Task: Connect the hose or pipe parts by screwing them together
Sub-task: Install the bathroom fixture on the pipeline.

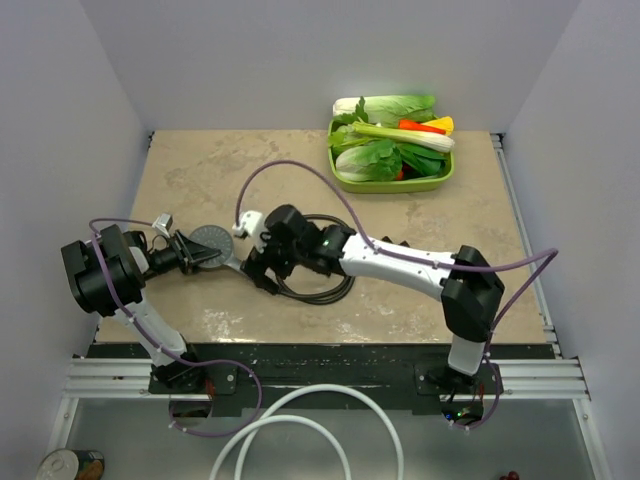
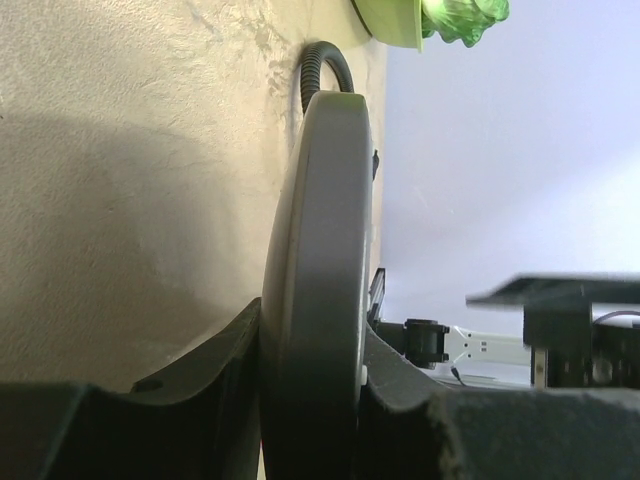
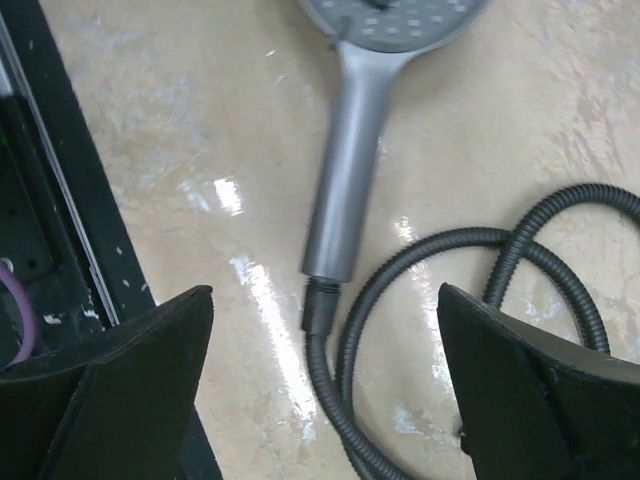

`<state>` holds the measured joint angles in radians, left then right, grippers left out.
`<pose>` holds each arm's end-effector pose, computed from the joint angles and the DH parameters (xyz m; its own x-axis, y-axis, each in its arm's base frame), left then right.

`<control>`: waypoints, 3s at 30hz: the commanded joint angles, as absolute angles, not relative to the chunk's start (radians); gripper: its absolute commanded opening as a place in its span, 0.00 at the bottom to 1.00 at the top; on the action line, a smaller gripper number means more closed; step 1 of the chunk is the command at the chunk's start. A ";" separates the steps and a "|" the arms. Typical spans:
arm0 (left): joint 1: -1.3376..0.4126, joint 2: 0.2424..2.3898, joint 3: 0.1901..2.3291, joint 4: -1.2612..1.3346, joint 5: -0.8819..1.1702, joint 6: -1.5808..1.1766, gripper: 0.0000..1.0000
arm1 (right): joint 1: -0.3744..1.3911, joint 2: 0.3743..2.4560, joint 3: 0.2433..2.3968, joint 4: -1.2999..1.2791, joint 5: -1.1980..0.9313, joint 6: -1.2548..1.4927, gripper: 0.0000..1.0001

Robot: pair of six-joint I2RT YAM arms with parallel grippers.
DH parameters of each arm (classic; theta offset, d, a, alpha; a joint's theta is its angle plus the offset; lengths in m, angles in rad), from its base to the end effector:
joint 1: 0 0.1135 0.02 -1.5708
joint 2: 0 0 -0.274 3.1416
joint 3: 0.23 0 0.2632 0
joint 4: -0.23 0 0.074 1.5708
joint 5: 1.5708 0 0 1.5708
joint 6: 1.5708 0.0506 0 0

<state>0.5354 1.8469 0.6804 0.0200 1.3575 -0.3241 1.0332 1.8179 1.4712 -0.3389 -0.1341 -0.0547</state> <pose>0.2708 0.1031 0.0879 -0.8188 -0.5641 -0.1066 -0.0239 0.2191 -0.9754 0.2218 0.3853 0.2699 -0.2743 -0.5659 -0.7775 -0.9206 0.3882 0.0422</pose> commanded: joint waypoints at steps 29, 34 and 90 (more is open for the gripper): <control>0.543 1.798 0.681 0.026 1.436 -0.314 0.00 | 1.131 2.020 1.554 -0.380 0.109 -0.107 0.14; 0.543 1.798 0.681 0.026 1.436 -0.313 0.00 | 1.033 2.022 1.578 -0.387 -0.165 -0.029 0.09; 0.545 1.782 0.683 0.021 1.439 -0.308 0.00 | 1.181 1.948 1.516 -0.440 0.339 -0.221 0.75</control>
<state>0.5472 1.8225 0.6804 0.0181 1.3777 -0.3180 1.1797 1.9526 1.5028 -0.4442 0.2722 -0.1913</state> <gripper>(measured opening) 0.341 0.777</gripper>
